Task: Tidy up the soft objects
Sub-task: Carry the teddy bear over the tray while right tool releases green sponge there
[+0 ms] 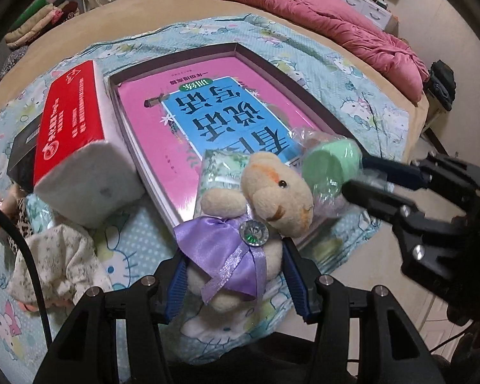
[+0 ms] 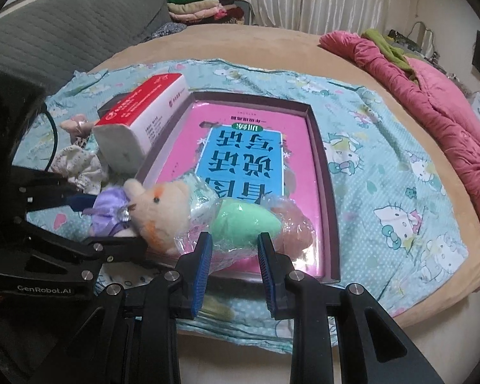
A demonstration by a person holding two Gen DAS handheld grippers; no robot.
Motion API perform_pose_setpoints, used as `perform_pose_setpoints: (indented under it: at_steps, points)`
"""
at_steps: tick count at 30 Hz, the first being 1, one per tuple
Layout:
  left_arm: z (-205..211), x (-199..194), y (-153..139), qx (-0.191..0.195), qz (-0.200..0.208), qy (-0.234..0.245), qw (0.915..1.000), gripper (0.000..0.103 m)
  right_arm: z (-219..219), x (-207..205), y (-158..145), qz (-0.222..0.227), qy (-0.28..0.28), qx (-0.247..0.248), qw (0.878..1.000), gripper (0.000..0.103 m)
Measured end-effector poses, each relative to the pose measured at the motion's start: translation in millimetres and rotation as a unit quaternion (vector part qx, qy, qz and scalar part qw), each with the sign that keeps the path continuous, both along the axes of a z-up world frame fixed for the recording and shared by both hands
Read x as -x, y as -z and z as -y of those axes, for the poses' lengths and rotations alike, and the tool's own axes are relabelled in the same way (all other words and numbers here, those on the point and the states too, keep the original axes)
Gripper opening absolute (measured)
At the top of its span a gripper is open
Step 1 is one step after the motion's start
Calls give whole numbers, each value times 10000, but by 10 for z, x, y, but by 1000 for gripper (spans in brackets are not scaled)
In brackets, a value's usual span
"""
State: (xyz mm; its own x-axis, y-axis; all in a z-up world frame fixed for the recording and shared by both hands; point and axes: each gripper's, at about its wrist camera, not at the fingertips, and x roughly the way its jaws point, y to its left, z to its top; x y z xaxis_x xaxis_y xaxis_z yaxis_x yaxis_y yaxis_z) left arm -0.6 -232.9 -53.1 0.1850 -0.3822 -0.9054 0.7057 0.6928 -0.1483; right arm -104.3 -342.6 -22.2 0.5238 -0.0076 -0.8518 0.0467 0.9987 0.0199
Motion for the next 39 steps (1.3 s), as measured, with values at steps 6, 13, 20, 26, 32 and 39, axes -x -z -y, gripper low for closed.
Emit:
perform_pose_setpoints:
  at_steps: [6, 13, 20, 26, 32, 39]
  points:
    - [101, -32, 91, -88, -96, 30, 9999, 54, 29, -29, 125, -93, 68, 49, 9999, 30]
    - [137, -98, 141, -77, -170, -52, 9998, 54, 93, -89, 255, -74, 271, 96, 9996, 30]
    - [162, -141, 156, -53, -183, -155, 9997, 55, 124, -99, 348, -48, 346, 71, 9994, 31]
    - [144, -132, 148, -14, -249, -179, 9995, 56, 154, -52, 353, -35, 365, -46, 9993, 36]
    - [134, -113, 141, 19, -360, -148, 9992, 57, 172, -9, 287, 40, 360, -77, 9993, 40]
    - [120, -94, 124, 62, -456, -156, 9988, 60, 192, 37, 190, 88, 397, 12, 9992, 53]
